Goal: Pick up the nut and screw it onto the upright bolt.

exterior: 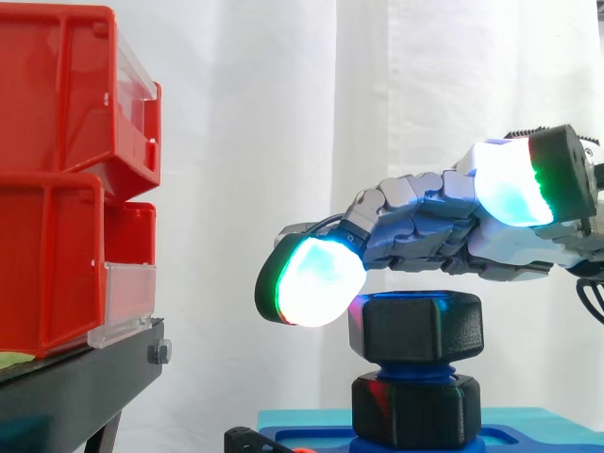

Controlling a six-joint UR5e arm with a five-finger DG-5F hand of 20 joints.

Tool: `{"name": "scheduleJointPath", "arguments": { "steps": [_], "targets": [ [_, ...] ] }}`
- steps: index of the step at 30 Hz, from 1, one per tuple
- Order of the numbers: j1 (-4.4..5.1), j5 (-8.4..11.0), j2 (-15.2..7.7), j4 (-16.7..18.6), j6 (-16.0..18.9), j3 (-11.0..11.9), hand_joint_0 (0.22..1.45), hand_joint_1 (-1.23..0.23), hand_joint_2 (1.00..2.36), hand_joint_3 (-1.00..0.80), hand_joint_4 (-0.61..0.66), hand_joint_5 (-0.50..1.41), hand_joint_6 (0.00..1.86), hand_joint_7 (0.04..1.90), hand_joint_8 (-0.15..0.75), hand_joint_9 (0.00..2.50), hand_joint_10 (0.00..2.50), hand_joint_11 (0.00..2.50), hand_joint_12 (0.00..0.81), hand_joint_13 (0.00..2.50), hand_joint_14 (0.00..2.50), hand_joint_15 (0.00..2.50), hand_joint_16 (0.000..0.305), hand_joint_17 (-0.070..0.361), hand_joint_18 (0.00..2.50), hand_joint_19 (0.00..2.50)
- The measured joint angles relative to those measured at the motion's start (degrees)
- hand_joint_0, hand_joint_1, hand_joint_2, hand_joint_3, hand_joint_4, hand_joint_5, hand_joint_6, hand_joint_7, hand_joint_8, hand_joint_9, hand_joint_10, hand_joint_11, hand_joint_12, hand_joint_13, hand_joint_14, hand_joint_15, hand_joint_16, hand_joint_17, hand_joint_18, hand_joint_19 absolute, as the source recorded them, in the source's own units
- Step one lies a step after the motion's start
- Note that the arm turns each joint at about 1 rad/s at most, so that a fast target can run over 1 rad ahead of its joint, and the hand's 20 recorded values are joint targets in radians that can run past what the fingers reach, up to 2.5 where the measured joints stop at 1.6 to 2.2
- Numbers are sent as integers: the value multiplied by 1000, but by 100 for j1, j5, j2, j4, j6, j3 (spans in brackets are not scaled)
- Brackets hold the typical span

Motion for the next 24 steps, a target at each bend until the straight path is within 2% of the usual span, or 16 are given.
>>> {"name": "scheduleJointPath", "arguments": {
  "steps": [8,19,24],
  "targets": [
    [-92,-25,0,-5,-19,-2,489,-164,1000,-500,226,-118,503,745,207,364,0,0,239,100,0,0,27,61,0,0],
    [-265,-204,0,9,-128,0,494,-188,1000,-500,253,-95,503,830,216,406,0,0,231,125,0,0,25,56,0,0],
    [-331,-255,0,16,-145,0,499,-202,1000,-500,276,-53,504,965,224,462,0,0,221,165,0,0,24,53,0,0]
  ]
}}
